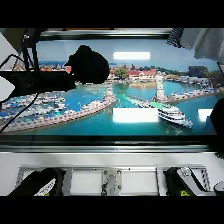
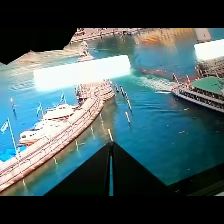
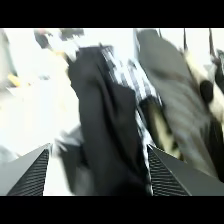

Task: Fold the clothes and pants, and hang the long-sleeved shirts on hangers.

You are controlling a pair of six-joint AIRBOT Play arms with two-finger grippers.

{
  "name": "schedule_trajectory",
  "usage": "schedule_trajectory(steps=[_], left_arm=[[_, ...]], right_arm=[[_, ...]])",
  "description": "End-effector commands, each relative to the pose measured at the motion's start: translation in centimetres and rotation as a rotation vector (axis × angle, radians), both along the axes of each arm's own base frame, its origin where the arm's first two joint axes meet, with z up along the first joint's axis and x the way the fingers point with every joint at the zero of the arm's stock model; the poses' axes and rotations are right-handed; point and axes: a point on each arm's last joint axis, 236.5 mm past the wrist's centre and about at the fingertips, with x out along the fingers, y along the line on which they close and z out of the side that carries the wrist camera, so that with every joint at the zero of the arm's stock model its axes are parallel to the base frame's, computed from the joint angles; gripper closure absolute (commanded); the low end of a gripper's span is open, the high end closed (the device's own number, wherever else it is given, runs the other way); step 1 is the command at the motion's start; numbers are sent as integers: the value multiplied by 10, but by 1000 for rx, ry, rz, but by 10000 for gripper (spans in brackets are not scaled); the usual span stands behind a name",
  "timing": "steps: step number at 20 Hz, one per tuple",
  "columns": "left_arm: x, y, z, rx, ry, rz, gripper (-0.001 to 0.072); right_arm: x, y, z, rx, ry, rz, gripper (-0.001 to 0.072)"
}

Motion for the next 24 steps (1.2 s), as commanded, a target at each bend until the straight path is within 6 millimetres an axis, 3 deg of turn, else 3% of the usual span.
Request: schedule_trajectory(steps=[1, 4, 6, 8, 11, 15, 18, 21, 24], left_arm=[[0, -3, -3, 3, 7, -8, 694], [0, -4, -3, 3, 7, -9, 694], [0, -4, -3, 2, 6, -9, 694], [-3, -3, 3, -2, -6, -9, 694], [-12, 0, 10, -16, -37, -4, 694], [-32, -6, -14, -70, -25, 1, 695], [-46, -23, -32, -73, -24, -51, 694], [-53, -32, -38, -73, -22, -81, 695], [-54, -33, -38, -74, -21, -85, 694]], right_arm=[[8, 59, 41, -39, -184, 168, 55], [51, 101, 29, 41, -153, 366, 55], [103, 144, -6, 80, 34, 576, 55], [153, 213, -45, 68, 229, 888, 55], [187, 323, -108, 119, 459, 1360, 57], [177, 446, -194, 244, 731, 1787, 58], [154, 518, -271, 303, 954, 1950, 59], [134, 554, -341, 290, 1160, 1969, 58], [114, 572, -375, 326, 1260, 2012, 58]])
